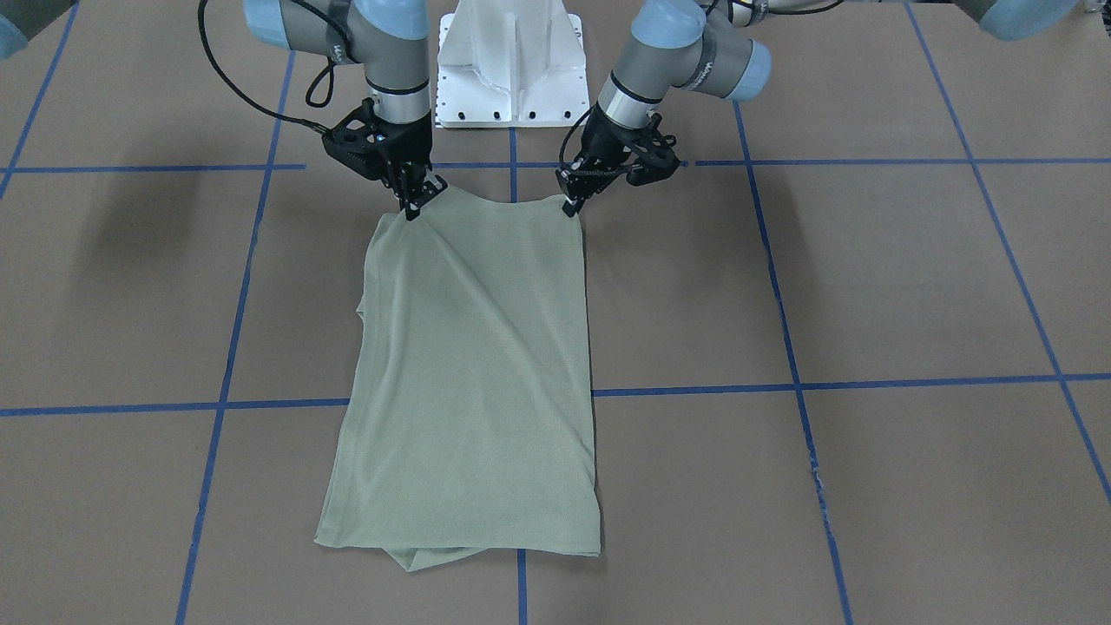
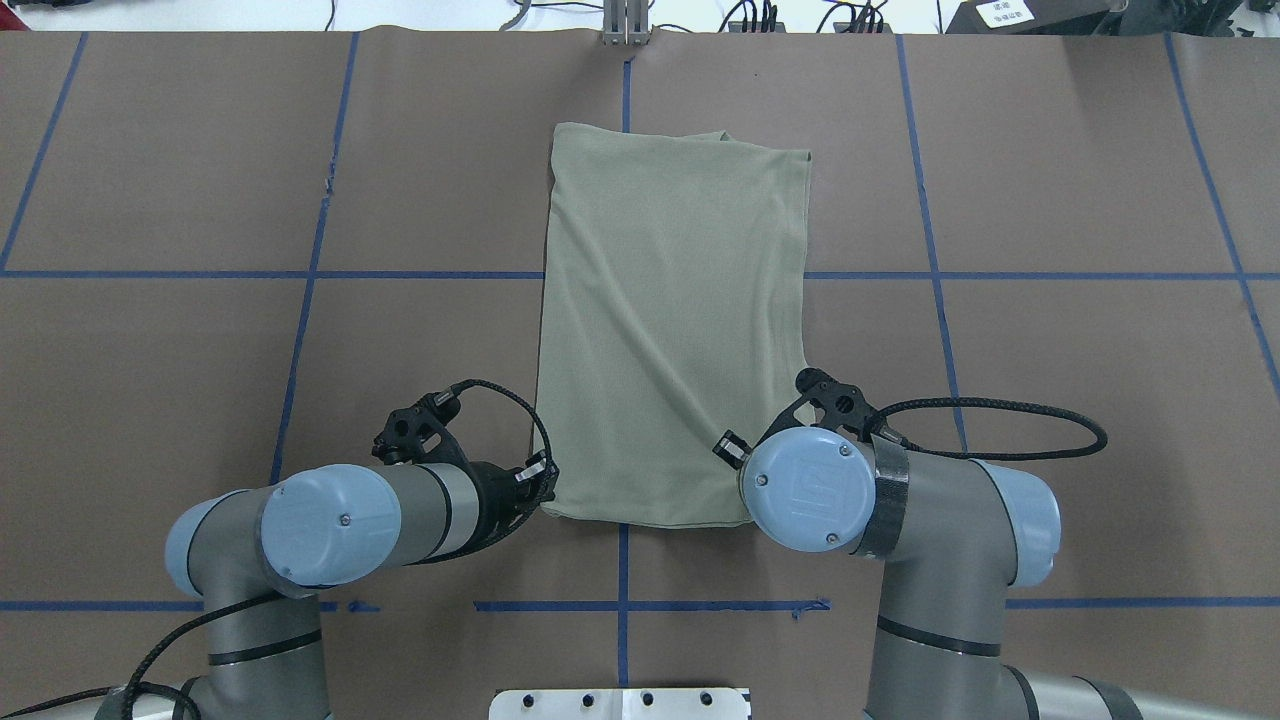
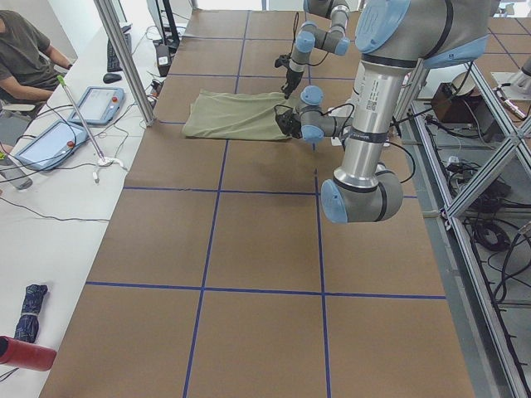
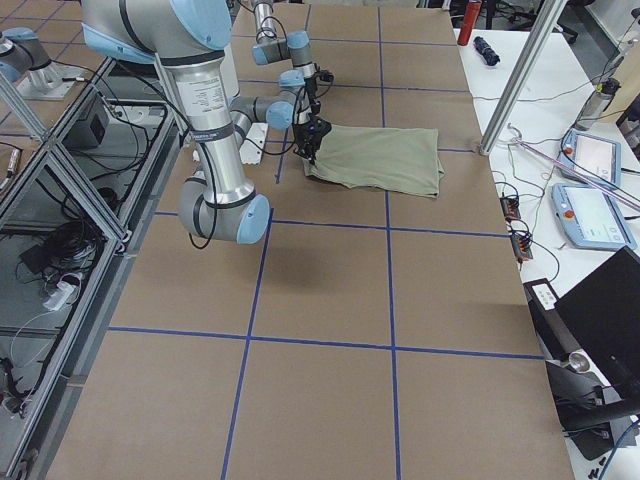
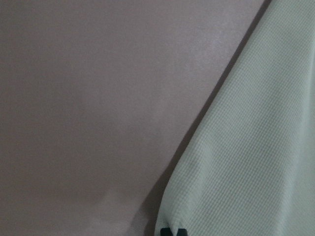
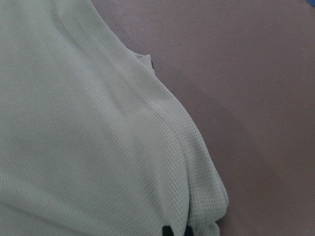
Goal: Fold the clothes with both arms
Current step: 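Move the left gripper to the other near corner and grasp it, then lift both near corners and fold them toward the far edge with both grippers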
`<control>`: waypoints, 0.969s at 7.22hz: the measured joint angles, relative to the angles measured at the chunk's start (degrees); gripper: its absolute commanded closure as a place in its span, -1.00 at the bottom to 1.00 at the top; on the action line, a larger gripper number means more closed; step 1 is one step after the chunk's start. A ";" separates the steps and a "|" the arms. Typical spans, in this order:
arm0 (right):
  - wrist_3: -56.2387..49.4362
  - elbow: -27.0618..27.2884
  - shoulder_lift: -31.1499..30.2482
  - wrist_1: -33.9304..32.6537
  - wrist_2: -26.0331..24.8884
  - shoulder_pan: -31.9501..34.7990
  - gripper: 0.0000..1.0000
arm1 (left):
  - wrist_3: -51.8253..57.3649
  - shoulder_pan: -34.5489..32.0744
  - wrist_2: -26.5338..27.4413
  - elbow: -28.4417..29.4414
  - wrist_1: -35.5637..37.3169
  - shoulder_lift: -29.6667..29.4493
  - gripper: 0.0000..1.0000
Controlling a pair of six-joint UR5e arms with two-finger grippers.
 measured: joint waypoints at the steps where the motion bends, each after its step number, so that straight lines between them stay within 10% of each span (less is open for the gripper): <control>1: 0.02 0.88 -0.14 -0.02 0.00 -0.05 1.00 | -0.23 0.13 0.10 -2.50 0.45 0.79 1.00; 7: 0.48 16.62 -7.91 -2.68 0.49 -4.94 1.00 | -11.48 8.25 2.76 -19.86 13.87 2.23 1.00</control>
